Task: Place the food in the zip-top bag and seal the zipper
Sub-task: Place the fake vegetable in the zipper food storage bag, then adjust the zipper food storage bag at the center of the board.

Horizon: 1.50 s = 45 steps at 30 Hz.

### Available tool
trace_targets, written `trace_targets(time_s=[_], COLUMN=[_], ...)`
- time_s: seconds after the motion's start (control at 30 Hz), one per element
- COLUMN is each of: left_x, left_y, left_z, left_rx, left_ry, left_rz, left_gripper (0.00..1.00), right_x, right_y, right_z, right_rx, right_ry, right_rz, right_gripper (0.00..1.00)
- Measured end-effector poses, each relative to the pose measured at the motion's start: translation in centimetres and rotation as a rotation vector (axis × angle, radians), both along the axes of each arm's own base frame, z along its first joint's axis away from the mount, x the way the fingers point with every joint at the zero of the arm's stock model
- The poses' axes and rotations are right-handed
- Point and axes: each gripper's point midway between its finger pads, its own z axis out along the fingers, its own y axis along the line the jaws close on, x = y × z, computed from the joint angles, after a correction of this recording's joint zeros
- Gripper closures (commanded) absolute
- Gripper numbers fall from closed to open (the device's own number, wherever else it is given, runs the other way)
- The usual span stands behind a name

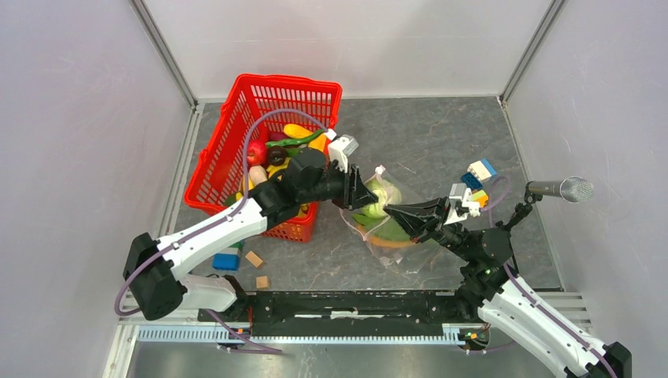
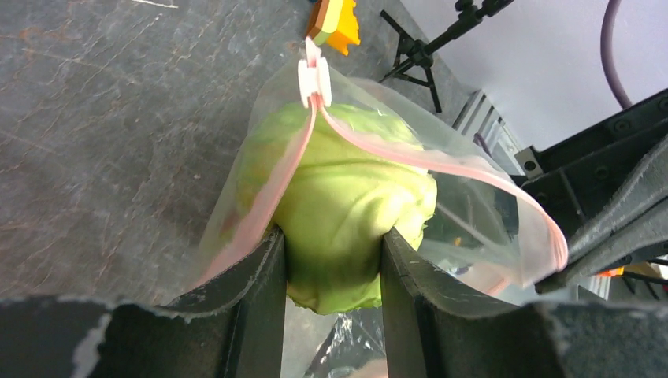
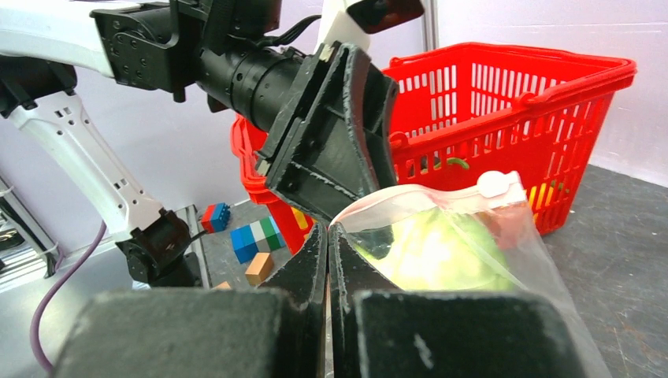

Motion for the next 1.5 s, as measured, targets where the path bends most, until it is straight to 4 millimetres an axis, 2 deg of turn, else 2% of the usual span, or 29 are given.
trace_targets(time_s=[0.2,0.37,0.43,0.47,0.53,0.67,0.73,0.93,1.03,1.1,1.17,1.23,1.33,1.37,1.4,1.5], left_x=[-0.9,-2.3,-2.6,-2.8,-2.9,-3.0,-3.5,-4.7,-4.5,-4.1,-3.7,-3.0,-1.8,-1.5,-1.2,-0.7], left_y=[-2.5,-4.2,-4.6,-4.8,-5.0,-4.7,-4.1,-0.2,1.5,1.9,1.5,0.7,-0.4,-0.6,-0.6,-0.4], left_z=[-0.6,-1.0,-0.7,-0.5,0.0,1.5,2.9,9.6,11.5,11.9,11.3,9.7,5.6,4.1,2.6,-0.7], left_rx=[-0.029,-0.045,-0.059,-0.066,-0.080,-0.105,-0.121,-0.204,-0.209,-0.195,-0.167,-0.121,-0.017,0.025,0.067,0.172], left_ry=[0.041,0.069,0.066,0.065,0.059,0.032,0.010,-0.154,-0.208,-0.219,-0.213,-0.186,-0.120,-0.097,-0.075,-0.027], left_rz=[-0.090,-0.167,-0.181,-0.187,-0.196,-0.197,-0.201,-0.143,-0.079,-0.055,-0.053,-0.058,-0.053,-0.045,-0.040,-0.028], left_gripper=[0.56,0.25,0.07,0.03,0.00,0.00,0.00,0.00,0.00,0.00,0.00,0.01,0.08,0.13,0.23,0.59], right_x=[-0.3,0.0,0.1,0.2,0.5,1.3,2.0,3.4,3.2,3.0,2.7,2.4,2.2,2.1,2.0,1.7], right_y=[-0.1,-1.1,-1.8,-2.1,-2.8,-4.7,-5.8,-8.7,-9.8,-10.0,-9.6,-8.7,-6.9,-6.3,-6.1,-5.8], right_z=[0.7,0.7,0.8,0.9,1.4,2.3,2.4,3.7,4.5,5.0,5.3,5.5,5.7,5.8,5.7,5.7], right_rx=[0.031,0.095,0.131,0.150,0.185,0.256,0.289,0.349,0.384,0.384,0.373,0.341,0.275,0.257,0.248,0.235], right_ry=[-0.018,-0.015,-0.014,-0.012,-0.009,0.014,0.045,0.117,0.111,0.105,0.085,0.071,0.061,0.058,0.054,0.044], right_rz=[0.012,-0.041,-0.073,-0.088,-0.123,-0.219,-0.282,-0.442,-0.474,-0.480,-0.453,-0.410,-0.341,-0.319,-0.307,-0.285], right_gripper=[1.00,1.00,1.00,1.00,1.00,1.00,1.00,1.00,1.00,1.00,1.00,1.00,1.00,1.00,1.00,1.00])
